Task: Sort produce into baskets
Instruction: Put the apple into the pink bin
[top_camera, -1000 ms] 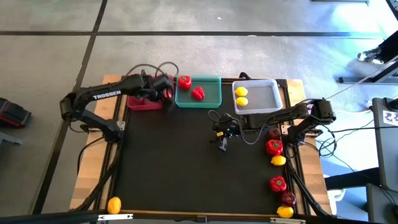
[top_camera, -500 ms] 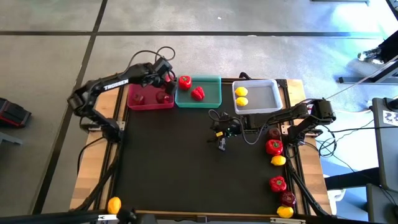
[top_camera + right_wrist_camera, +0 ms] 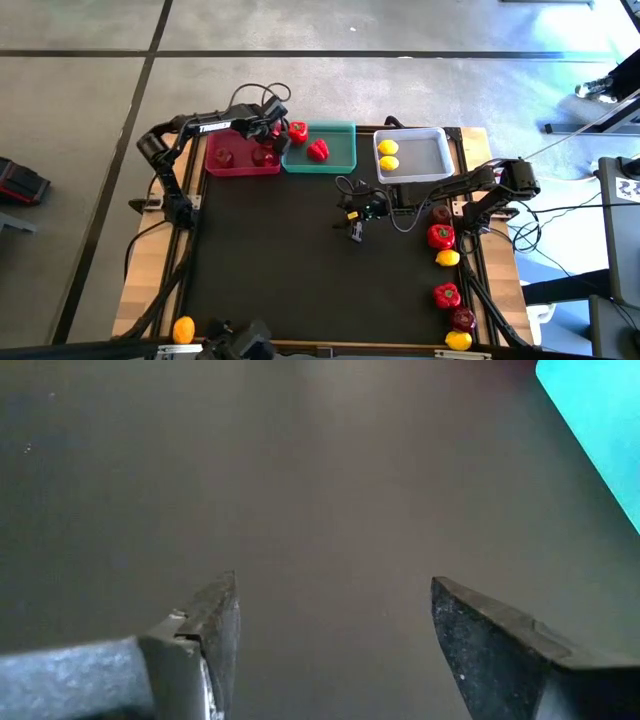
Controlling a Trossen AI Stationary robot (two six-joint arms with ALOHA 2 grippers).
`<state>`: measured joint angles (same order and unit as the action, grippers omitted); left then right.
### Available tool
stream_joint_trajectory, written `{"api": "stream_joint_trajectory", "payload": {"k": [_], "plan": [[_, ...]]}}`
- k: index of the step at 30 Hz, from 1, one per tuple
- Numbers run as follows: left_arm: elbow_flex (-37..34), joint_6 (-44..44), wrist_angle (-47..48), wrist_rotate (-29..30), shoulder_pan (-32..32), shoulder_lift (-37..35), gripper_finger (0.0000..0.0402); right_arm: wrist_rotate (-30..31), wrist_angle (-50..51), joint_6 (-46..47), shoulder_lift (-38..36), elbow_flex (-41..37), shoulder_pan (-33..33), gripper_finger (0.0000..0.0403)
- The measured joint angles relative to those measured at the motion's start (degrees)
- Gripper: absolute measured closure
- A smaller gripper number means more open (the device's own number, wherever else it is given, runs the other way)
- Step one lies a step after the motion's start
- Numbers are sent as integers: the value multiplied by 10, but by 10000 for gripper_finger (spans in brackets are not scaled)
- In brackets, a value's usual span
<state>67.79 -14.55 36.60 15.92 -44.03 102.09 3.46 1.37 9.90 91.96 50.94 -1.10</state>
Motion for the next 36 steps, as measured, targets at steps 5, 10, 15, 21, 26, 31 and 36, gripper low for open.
{"api": "stream_joint_trajectory", "payload": {"k": [5, 10, 15, 21, 26, 31, 36], "plan": [[1, -4, -9, 5, 0, 16, 27, 0, 1, 1, 0, 0, 0, 143], [1, -40, -3, 20, -2, 17, 26, -5, 0, 2, 0, 0, 0, 143], [1, -35, 4, 22, -2, 16, 25, -6, 0, 3, 0, 0, 0, 143], [0, -42, 5, 37, -1, 16, 25, -6, 0, 3, 0, 0, 0, 143], [0, -33, -2, 37, 1, 16, 24, -6, 0, 3, 0, 0, 0, 143], [0, -29, -6, 37, 1, 16, 24, -6, -4, 3, 0, 0, 0, 143], [0, 69, -19, -11, 4, 18, 24, -6, -5, 3, 0, 0, 0, 143]]}}
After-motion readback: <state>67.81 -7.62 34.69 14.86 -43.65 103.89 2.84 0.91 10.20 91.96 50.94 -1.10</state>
